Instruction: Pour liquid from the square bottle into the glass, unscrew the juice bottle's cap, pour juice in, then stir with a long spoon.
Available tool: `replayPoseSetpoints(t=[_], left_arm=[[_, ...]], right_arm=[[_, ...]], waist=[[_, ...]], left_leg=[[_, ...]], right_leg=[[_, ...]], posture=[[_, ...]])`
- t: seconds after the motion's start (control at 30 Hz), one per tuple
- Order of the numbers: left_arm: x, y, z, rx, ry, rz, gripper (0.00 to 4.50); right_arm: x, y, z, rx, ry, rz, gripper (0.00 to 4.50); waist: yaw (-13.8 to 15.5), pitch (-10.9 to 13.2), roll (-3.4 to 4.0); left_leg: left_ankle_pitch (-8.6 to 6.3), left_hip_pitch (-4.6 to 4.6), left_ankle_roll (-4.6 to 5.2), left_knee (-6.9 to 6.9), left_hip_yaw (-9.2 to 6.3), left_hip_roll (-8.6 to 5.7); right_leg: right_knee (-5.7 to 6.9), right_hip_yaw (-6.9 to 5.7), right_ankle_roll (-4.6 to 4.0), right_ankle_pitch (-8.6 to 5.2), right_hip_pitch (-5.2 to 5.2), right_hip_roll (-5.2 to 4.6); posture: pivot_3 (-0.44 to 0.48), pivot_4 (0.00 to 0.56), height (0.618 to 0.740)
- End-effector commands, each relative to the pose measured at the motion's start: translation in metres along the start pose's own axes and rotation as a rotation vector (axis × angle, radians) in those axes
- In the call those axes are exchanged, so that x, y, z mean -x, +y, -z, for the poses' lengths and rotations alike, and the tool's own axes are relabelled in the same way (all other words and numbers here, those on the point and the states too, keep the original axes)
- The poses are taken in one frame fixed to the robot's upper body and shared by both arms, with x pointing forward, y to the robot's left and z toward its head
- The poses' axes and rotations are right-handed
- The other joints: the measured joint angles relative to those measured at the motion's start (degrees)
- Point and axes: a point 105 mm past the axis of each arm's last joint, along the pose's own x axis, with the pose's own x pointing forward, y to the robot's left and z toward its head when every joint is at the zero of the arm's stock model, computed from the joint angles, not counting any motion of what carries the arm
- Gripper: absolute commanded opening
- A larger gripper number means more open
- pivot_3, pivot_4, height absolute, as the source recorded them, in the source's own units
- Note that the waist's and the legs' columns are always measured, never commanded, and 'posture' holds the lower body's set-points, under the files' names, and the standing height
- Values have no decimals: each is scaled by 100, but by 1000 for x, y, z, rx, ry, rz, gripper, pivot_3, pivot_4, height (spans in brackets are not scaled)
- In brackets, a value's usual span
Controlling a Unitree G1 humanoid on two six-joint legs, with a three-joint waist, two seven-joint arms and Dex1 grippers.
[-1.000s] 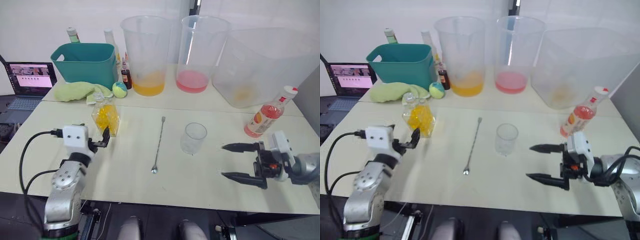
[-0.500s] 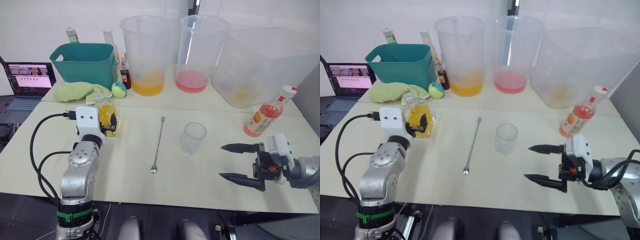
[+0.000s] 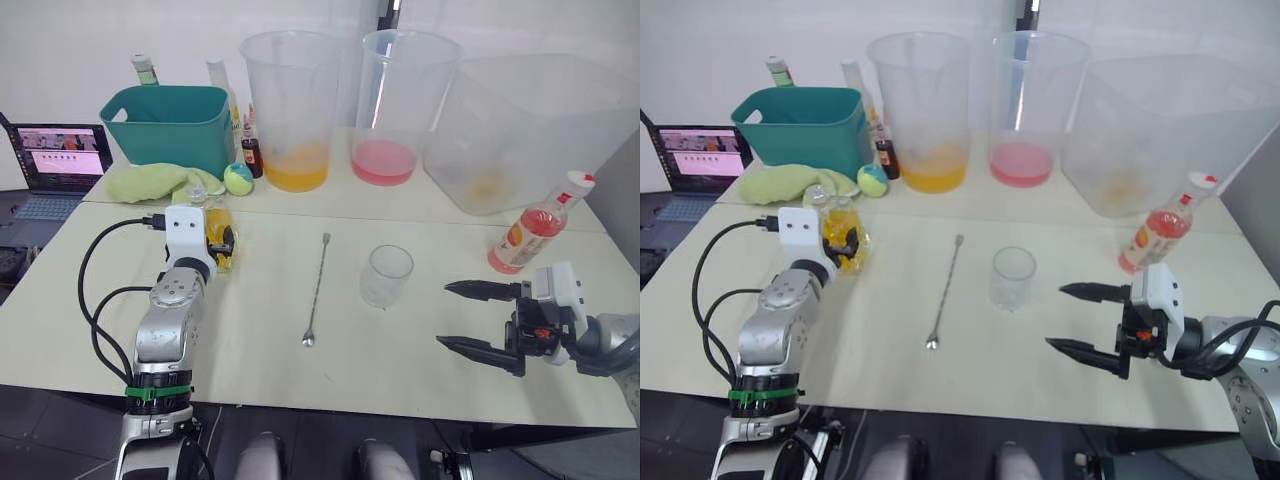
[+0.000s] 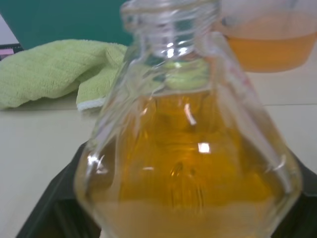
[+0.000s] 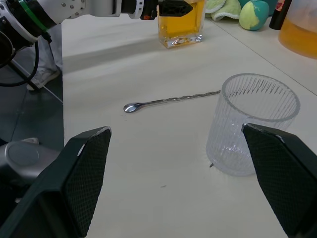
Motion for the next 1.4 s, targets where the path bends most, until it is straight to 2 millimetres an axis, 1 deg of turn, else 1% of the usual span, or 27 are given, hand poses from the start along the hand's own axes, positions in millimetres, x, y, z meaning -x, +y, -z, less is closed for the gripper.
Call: replayPoseSetpoints(t=[0.03, 0.2, 0.3, 0.4, 0.47, 0.53, 0.57, 0.6, 0.63, 0.73, 0.83, 0.9, 0.97, 1.07, 1.23, 1.33, 1.4], left_arm=[[-4, 5, -24, -54, -116, 7, 2839], [-6, 10, -25, -43, -149, 19, 2839], [-2, 14, -34, -23, -217, 79, 2839], [10, 14, -47, -59, -282, 263, 2839], [19, 18, -54, -46, -310, 370, 2839], [34, 19, -62, -28, -331, 535, 2839], [38, 18, -65, -22, -336, 590, 2839], [46, 13, -67, -14, -333, 689, 2839], [51, 10, -68, -9, -329, 751, 2838], [70, -11, -75, -9, -301, 1034, 2838], [83, -33, -79, -15, -286, 1225, 2838], [93, -54, -78, -32, -274, 1370, 2838], [100, -77, -77, -43, -280, 1477, 2838], [104, -101, -80, -26, -310, 1556, 2838], [113, -133, -74, -29, -320, 1660, 2838], [116, -150, -65, -57, -324, 1703, 2838], [118, -156, -60, -74, -322, 1716, 2838]], right_arm=[[5, -3, -8, 29, -15, 25, 4500], [5, -5, -8, 27, -13, 40, 4500], [5, -7, -8, 29, -15, 51, 4500], [4, -8, -9, 29, -20, 57, 4500], [4, -9, -9, 27, -21, 58, 4500], [3, -10, -7, 23, -21, 60, 4500], [3, -11, -6, 22, -20, 60, 4500], [3, -12, -6, 20, -20, 61, 4500], [2, -13, -5, 19, -20, 62, 4500], [0, -17, -5, 19, -22, 63, 4500], [0, -23, -4, 19, -22, 74, 4500], [0, -27, -4, 20, -22, 84, 4500], [1, -29, -4, 19, -21, 93, 4500], [4, -28, -4, 18, -11, 93, 4500], [15, -21, -4, 6, 17, 87, 4500], [22, -19, -4, -7, 36, 95, 4500], [24, -19, -3, -9, 40, 106, 4500]], waist=[[-1, 0, 0], [-1, 0, 0], [-1, 1, -1], [-29, 10, -13], [-43, 12, -15], [-38, 17, -19], [-34, 21, -23], [-27, 23, -24], [-25, 25, -26], [8, 26, -25], [29, 27, -24], [25, 27, -23], [14, 27, -23], [4, 27, -23], [-25, 28, -14], [-7, 28, -9], [-7, 28, -9]], left_leg=[[0, 0, 0, 0, 0, 1], [3, 0, -3, 1, 0, 2], [3, 0, -3, 2, 0, 2], [3, -6, -3, 1, 2, 6], [4, -28, -5, 1, 2, 10], [3, -31, -4, 2, 2, 11], [3, -33, -4, 2, 2, 13], [3, -37, -4, 2, 0, 15], [2, -39, -3, 3, 0, 15], [2, -44, -3, 9, -3, 14], [2, -47, -2, 25, -10, 14], [0, -56, 0, 41, -16, 15], [0, -61, 2, 49, -17, 14], [-1, -63, 2, 53, -21, 14], [-1, -66, 4, 55, -27, 15], [-1, -66, 5, 57, -26, 13], [-1, -66, 5, 58, -26, 12]], right_leg=[[1, -1, 0, 0, 0, 1], [1, -1, 0, 0, 0, 1], [2, -2, 0, 0, 0, 2], [4, -3, -1, 0, -10, 3], [6, -8, -4, 2, -31, 7], [10, -14, -5, 3, -34, 3], [8, -19, -5, 3, -35, 4], [8, -27, -5, 3, -37, 4], [6, -29, -5, 3, -37, 3], [2, -36, -5, 3, -35, 1], [2, -44, -4, 2, -27, 1], [4, -51, -4, 2, -26, 3], [4, -50, -4, 2, -27, 3], [8, -50, -4, 2, -26, 6], [15, -47, -4, 2, -30, 11], [16, -42, -4, 2, -29, 11], [14, -42, -4, 2, -29, 11]], posture=[[0, 150, 730], [0, 150, 730], [0, 150, 730], [0, 150, 730], [0, 150, 730], [0, 150, 730], [0, 150, 730], [0, 150, 730], [0, 150, 730], [0, 150, 730], [0, 150, 730], [0, 150, 730], [0, 150, 730], [0, 150, 730], [0, 150, 730], [0, 150, 730], [0, 150, 730]])
